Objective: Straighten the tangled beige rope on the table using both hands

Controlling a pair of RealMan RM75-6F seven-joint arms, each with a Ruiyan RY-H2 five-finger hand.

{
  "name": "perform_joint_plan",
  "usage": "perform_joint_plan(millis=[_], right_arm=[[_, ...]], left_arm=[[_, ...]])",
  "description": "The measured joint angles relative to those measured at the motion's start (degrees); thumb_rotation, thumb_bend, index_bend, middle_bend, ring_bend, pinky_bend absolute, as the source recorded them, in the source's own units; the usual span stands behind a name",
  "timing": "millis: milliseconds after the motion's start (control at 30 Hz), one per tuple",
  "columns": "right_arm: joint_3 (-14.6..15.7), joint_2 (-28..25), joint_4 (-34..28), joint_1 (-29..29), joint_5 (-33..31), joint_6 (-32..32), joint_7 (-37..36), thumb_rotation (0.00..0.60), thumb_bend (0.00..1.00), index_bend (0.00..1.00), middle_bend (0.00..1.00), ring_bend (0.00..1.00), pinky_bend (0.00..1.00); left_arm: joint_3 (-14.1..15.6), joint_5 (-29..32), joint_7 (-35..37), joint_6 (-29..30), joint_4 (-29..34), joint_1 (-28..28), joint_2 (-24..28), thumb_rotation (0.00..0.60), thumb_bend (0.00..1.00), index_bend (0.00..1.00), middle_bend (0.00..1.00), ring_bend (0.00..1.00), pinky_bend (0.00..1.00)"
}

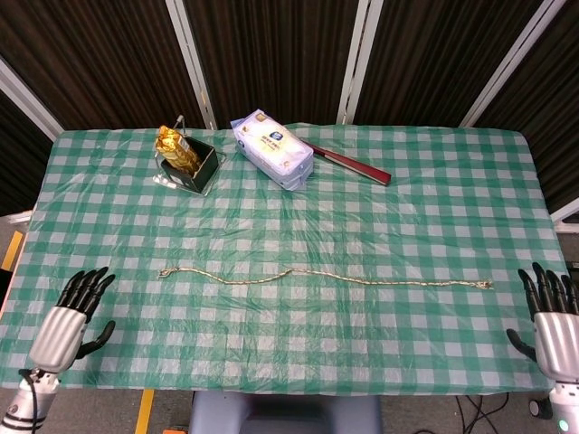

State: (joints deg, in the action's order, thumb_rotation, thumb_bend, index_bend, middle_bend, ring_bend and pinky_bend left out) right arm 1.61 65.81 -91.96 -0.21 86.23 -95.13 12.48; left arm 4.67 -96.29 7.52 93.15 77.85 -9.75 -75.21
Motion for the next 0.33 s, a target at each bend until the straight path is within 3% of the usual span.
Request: perform_joint_plan(millis=[333], right_arm=[[0.49, -1.92, -1.77, -1.65, 1.95, 0.22, -0.32, 0.600, 0.26, 0.00, 0.00, 0.00, 0.00]], left_arm=[[-1.34, 0.46, -3.79, -0.22, -2.26, 0.86, -1.33, 0.600, 0.41, 0.00, 0.00, 0.00, 0.04]])
